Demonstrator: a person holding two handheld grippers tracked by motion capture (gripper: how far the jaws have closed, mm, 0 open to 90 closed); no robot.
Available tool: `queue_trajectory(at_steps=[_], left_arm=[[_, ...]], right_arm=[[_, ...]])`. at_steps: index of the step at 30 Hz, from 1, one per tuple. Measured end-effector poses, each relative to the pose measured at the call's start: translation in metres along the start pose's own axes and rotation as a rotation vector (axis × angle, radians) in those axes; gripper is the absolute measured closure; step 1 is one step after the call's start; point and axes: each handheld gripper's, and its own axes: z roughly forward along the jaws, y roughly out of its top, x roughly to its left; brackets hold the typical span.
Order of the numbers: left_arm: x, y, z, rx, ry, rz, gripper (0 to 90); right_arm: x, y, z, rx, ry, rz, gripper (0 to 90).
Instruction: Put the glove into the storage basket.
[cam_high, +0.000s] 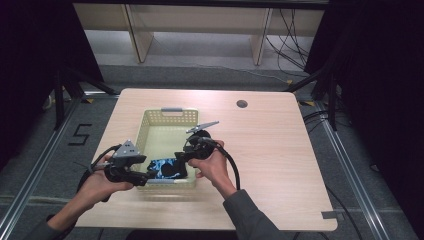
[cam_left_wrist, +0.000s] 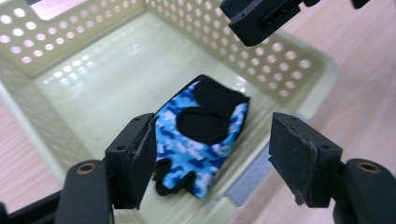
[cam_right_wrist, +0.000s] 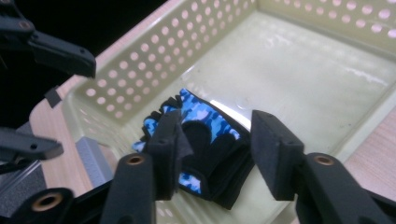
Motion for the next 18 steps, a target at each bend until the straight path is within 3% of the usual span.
queue_trajectory(at_steps=[5,12,13,14,18], left_arm=[[-0.012,0.0,-0.002,-0.038,-0.014,-0.01,30.2],[-0.029,-0.003,-0.002,-0.056,-0.06,-0.004,29.4],[-0.031,-0.003,-0.002,-0.063,-0.065,0.013,29.2],[-0.035,-0.003,0.0,-0.077,-0.069,-0.008,28.9],[-0.043,-0.003,0.002,-0.076,-0.074,0.022,27.8]], right_arm=[[0.0,-0.005,-0.012,-0.022,0.042,0.003,44.2],[-0.001,-0.019,-0.03,-0.065,0.044,-0.015,38.3],[-0.002,-0.022,-0.033,-0.068,0.046,-0.018,38.2],[-0.002,-0.024,-0.035,-0.073,0.041,-0.015,37.9],[-0.006,-0.032,-0.044,-0.084,0.016,-0.017,37.4]])
